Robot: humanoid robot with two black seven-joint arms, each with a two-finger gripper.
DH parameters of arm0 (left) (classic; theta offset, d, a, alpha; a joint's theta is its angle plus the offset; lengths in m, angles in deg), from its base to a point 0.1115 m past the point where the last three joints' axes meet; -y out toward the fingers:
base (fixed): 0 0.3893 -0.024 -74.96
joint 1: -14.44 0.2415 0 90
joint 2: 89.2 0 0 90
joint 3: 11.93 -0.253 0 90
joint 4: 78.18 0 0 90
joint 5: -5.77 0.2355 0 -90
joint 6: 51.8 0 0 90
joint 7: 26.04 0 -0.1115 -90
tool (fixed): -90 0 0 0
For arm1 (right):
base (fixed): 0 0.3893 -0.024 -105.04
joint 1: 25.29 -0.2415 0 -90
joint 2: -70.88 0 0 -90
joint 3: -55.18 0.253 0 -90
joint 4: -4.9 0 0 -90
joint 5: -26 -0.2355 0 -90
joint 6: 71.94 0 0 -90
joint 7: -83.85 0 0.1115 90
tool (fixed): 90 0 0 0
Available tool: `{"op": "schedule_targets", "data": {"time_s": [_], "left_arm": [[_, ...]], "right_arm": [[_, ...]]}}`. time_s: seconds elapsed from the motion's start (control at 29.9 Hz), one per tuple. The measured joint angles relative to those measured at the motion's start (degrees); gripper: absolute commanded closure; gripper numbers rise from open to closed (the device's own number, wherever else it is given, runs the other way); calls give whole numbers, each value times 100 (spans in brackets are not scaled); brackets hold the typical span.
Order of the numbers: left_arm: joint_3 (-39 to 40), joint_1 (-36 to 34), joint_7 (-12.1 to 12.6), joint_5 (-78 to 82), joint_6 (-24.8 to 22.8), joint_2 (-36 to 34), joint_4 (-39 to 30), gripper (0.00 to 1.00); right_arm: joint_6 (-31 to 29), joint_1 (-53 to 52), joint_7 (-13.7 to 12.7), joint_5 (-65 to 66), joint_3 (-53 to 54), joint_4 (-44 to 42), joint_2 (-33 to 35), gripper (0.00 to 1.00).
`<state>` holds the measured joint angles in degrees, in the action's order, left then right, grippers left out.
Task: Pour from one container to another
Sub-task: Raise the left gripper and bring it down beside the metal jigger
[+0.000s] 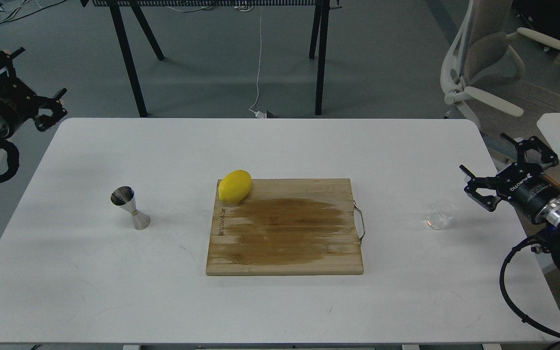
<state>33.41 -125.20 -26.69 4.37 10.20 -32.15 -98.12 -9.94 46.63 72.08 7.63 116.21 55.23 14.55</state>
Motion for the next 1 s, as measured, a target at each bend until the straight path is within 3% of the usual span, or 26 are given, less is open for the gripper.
{"op": "schedule_targets", "data": {"time_s": [0.13, 0.37, 0.43, 0.67, 0.84, 1.0], "left_arm": [[-5, -88, -535, 194, 0, -19, 0, 1], [-150, -387, -2299, 1523, 0, -68, -8, 1], [-163, -428, -2599, 2080, -1, -65, -21, 1], [-202, -547, -2732, 3740, -1, -55, -166, 1], [-470, -668, -2736, 5362, 15, -67, -682, 0], [-648, -589, -2736, 6012, 355, -67, -1162, 0]], "right_arm": [[0, 14, 3, 0, 6, -5, 23, 0], [0, 23, 8, 0, 6, -5, 26, 0], [0, 24, 8, 0, 6, -10, 27, 0], [0, 68, 15, 0, 6, -30, 35, 0], [0, 123, 32, 0, 6, -32, 35, 0], [0, 143, 43, 0, 35, -26, 40, 0]]}}
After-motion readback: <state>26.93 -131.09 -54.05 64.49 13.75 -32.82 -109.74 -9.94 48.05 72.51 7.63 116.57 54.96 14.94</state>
